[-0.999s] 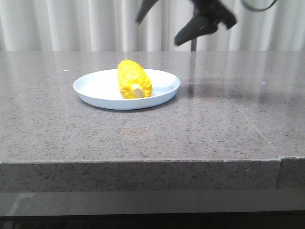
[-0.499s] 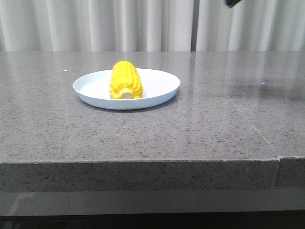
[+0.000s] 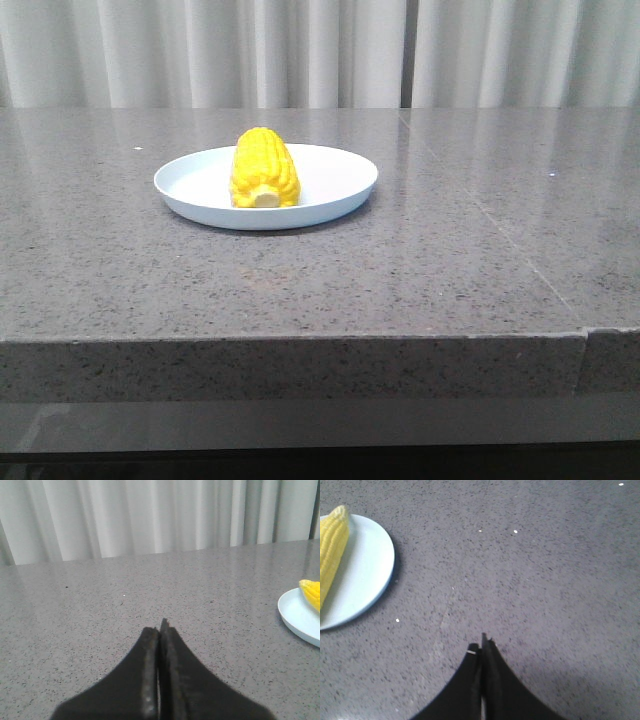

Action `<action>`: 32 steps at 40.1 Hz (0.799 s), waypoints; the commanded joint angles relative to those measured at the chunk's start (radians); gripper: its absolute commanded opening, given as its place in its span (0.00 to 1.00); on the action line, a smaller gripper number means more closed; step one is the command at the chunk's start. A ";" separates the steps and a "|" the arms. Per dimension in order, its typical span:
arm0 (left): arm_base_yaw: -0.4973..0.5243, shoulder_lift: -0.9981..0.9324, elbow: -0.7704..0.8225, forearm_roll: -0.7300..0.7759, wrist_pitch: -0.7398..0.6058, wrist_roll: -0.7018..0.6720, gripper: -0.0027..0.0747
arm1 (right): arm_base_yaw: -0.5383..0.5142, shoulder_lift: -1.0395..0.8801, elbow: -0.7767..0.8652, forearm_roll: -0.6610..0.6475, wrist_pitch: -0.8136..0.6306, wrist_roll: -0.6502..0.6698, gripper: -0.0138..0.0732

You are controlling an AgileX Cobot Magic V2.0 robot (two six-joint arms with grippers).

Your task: Place corn on plate with both arms

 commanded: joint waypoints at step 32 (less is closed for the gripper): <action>-0.006 0.010 -0.027 -0.010 -0.087 0.000 0.01 | -0.005 -0.813 0.490 -0.001 -0.197 -0.011 0.06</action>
